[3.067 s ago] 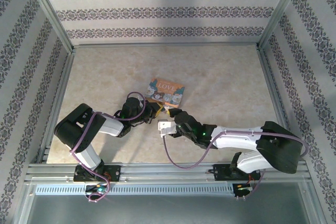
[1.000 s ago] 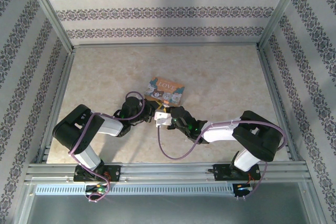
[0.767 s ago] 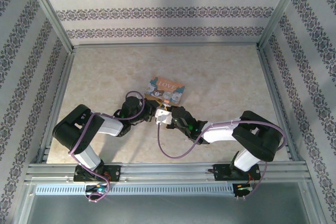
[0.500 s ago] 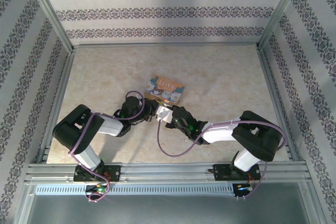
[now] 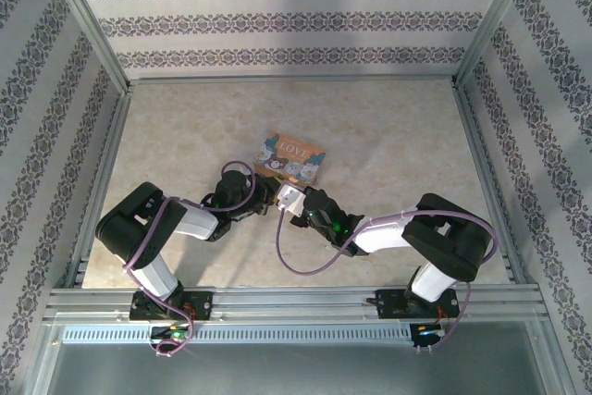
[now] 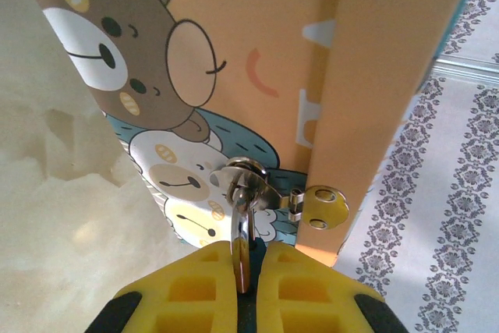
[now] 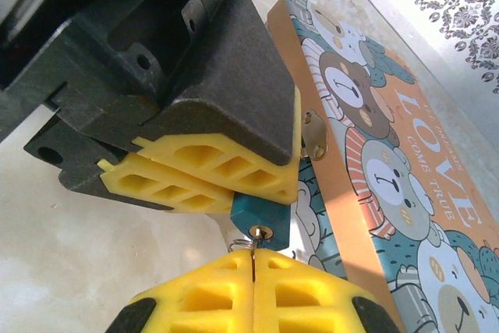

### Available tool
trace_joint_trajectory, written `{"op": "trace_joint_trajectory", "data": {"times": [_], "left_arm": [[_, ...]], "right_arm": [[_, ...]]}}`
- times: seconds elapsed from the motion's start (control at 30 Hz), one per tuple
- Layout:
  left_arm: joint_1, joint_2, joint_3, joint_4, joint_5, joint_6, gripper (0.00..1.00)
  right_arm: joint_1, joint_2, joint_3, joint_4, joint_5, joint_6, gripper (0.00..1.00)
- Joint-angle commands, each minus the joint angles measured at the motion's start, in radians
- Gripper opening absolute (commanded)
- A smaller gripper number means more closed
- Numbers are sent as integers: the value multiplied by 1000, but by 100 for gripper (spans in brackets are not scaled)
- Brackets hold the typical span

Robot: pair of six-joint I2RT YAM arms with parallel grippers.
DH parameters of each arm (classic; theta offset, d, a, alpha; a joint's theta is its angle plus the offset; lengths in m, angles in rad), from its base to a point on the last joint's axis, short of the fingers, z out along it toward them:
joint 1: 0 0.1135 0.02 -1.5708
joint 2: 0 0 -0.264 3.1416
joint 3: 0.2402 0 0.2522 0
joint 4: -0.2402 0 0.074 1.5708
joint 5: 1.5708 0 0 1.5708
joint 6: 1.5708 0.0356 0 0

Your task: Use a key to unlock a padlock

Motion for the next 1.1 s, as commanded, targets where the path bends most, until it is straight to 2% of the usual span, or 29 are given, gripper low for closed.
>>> {"op": "trace_joint_trajectory", "data": {"times": [0.0, 0.23, 0.3, 0.57, 0.67, 0.8, 0.97, 1.07], "left_arm": [[-34, 9, 12, 64, 49, -7, 8], [-34, 9, 12, 57, 47, -2, 8], [-34, 9, 9, 58, 47, -4, 8], [-35, 9, -13, 30, 52, 33, 8], [-34, 10, -26, 23, 48, 50, 8], [-34, 19, -25, 3, 52, 72, 8], [-35, 27, -25, -41, 46, 104, 8], [-35, 41, -28, -57, 38, 118, 10]], "right_arm": [[22, 12, 1, 112, -30, 36, 0], [23, -7, -14, 109, -22, 34, 2], [25, -25, -25, 102, -19, 25, 15], [23, -198, -76, -20, -8, 75, 42], [1, -302, -73, -133, -51, 179, 50], [-83, -413, -47, -314, -151, 399, 57], [-227, -485, -17, -503, -302, 633, 62], [-294, -500, -12, -566, -354, 705, 62]]}}
